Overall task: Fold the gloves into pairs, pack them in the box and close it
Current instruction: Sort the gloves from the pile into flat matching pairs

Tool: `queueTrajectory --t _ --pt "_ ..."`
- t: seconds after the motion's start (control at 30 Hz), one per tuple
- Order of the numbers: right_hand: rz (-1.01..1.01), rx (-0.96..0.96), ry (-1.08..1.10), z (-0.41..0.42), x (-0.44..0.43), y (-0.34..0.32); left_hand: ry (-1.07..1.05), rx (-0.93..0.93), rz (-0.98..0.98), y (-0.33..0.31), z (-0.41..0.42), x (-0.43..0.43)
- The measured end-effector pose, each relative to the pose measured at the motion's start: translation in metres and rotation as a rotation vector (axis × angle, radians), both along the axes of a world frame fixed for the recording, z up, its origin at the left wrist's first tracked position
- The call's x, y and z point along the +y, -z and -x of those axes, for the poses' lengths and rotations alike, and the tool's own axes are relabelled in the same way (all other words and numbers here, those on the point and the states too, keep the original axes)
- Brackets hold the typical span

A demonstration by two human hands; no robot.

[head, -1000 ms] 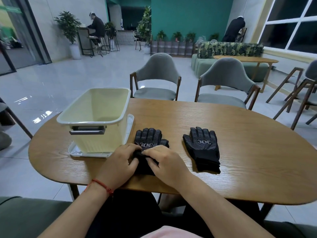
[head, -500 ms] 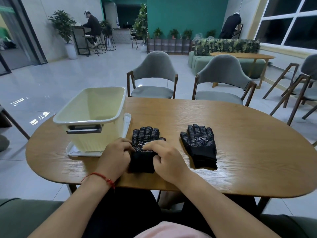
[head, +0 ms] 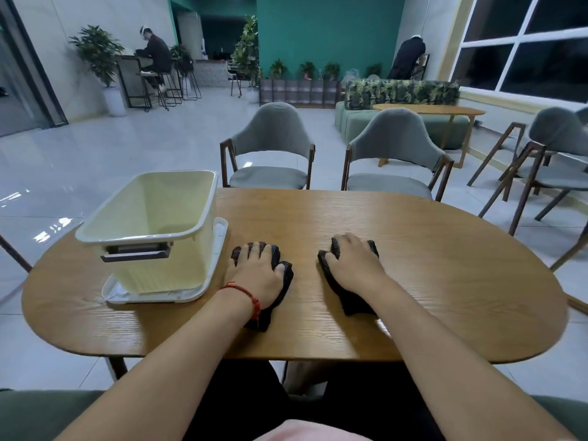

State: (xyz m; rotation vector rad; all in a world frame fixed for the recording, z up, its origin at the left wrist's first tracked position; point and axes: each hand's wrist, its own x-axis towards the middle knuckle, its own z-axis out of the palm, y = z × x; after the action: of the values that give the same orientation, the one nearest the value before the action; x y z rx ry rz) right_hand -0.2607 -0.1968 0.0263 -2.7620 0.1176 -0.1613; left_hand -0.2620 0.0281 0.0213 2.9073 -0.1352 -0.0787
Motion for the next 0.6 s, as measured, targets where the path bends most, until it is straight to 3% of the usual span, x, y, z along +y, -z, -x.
queueTrajectory --t 0.3,0.6 --pt "0.128 0.164 -0.048 -0.003 -0.004 0.017 0.039 0.065 -0.001 0.009 0.000 0.000" --pt "0.154 0.191 -0.071 -0.012 -0.006 0.020 0.117 0.072 0.034 0.009 -0.005 0.002"
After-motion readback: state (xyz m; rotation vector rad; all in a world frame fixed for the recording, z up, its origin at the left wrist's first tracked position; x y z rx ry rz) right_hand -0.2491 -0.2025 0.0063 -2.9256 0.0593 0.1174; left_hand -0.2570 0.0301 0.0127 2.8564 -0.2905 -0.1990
